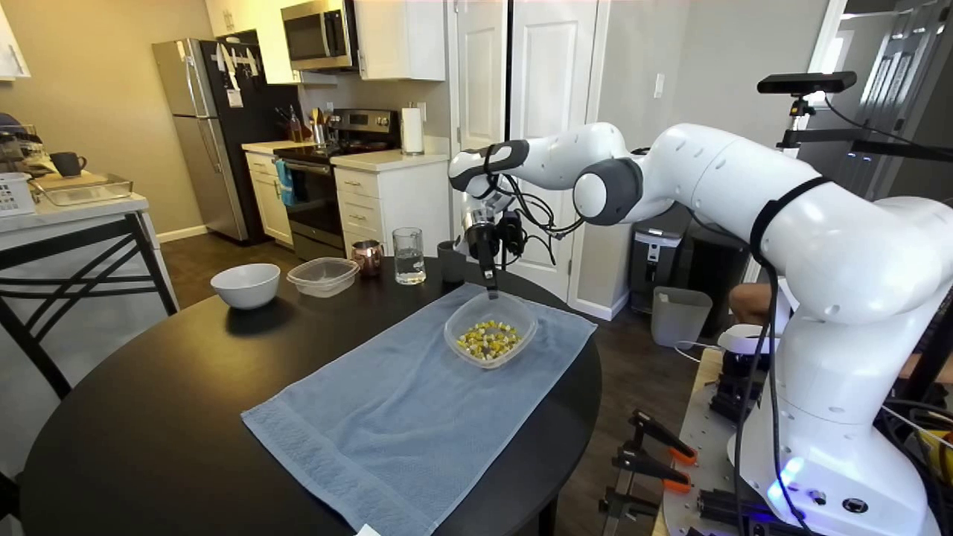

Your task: Pour the contents of the lunchbox onto the blue towel on the table

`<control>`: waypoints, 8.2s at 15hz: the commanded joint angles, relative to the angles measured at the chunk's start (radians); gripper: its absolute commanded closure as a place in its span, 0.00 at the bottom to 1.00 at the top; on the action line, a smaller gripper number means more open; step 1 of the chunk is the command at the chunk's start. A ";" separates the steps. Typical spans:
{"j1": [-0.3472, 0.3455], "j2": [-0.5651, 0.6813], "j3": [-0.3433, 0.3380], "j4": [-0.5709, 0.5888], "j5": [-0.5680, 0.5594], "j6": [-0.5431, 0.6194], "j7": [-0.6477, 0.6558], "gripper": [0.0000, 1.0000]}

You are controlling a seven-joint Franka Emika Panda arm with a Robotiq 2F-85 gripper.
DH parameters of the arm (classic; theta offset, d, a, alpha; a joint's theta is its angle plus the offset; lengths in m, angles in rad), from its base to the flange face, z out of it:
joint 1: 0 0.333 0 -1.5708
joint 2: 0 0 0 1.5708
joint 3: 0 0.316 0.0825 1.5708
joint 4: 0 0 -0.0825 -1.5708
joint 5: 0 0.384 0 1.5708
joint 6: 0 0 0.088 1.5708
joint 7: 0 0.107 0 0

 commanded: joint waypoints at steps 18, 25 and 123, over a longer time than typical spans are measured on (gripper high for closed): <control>0.023 -0.132 -0.033 -0.014 -0.039 0.079 -0.039 0.95; 0.125 -0.194 -0.089 -0.012 -0.199 0.124 -0.048 0.95; 0.046 -0.119 0.031 0.062 -0.134 -0.095 -0.107 0.03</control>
